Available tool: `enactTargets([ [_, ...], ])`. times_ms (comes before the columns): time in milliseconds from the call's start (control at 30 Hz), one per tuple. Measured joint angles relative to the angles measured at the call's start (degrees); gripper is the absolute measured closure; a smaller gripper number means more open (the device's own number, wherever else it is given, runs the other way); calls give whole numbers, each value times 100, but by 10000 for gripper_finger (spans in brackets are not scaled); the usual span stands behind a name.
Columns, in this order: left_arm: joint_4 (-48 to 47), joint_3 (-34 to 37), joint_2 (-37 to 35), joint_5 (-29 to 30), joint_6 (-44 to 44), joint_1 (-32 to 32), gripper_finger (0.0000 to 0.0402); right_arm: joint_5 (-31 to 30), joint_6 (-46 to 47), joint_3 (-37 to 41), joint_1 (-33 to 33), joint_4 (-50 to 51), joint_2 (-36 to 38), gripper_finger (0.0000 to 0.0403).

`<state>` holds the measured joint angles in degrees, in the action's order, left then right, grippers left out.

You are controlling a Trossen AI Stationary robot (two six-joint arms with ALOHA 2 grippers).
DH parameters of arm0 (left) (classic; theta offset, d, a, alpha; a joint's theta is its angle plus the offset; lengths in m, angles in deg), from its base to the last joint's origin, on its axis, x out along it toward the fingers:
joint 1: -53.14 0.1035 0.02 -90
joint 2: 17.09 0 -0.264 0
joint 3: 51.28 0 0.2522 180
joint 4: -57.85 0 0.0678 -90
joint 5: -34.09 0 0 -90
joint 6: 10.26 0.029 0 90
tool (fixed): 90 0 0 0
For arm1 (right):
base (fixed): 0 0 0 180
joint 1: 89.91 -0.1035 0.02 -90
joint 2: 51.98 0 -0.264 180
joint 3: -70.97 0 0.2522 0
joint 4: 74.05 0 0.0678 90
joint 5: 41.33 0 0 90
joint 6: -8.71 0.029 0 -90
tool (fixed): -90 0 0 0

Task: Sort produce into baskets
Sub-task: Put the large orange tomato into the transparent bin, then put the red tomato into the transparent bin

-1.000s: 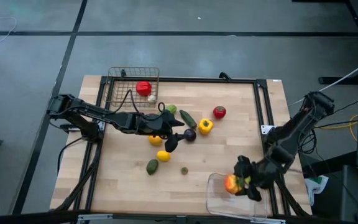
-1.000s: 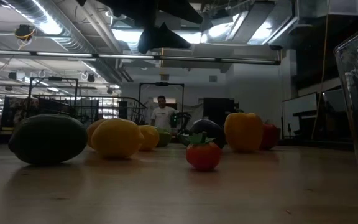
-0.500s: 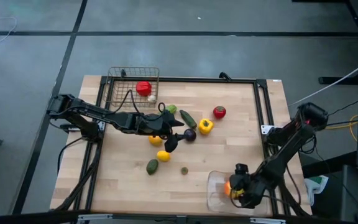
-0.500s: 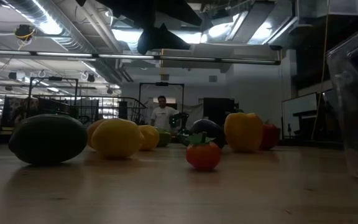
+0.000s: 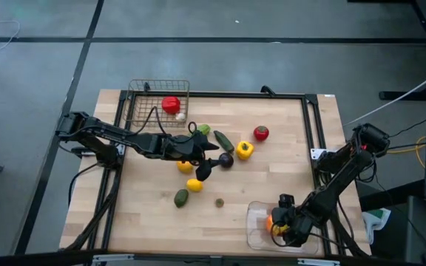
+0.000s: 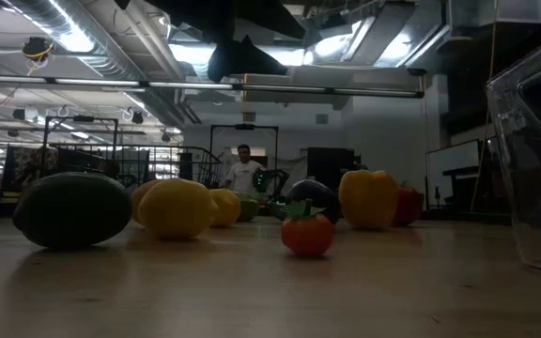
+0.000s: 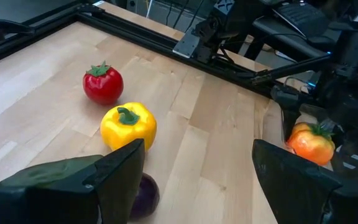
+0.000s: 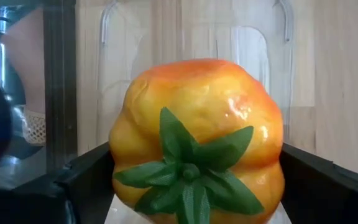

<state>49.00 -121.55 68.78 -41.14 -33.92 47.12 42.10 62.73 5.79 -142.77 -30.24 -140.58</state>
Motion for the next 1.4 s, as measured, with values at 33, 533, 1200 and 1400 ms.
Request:
enactTargets([
  [33, -2, 0, 0, 0, 0, 0, 107, 0, -1, 0, 0, 3, -2, 25],
  [533, 0, 0, 0, 0, 2, 0, 107, 72, -23, 2, 0, -12, 31, 10],
  [1200, 0, 0, 0, 0, 2, 0, 107, -1014, -25, 11, 39, -36, 1661, 10],
  [1400, 0, 0, 0, 0, 2, 0, 107, -2136, -81, 9, 573, 190, 2455, 10],
])
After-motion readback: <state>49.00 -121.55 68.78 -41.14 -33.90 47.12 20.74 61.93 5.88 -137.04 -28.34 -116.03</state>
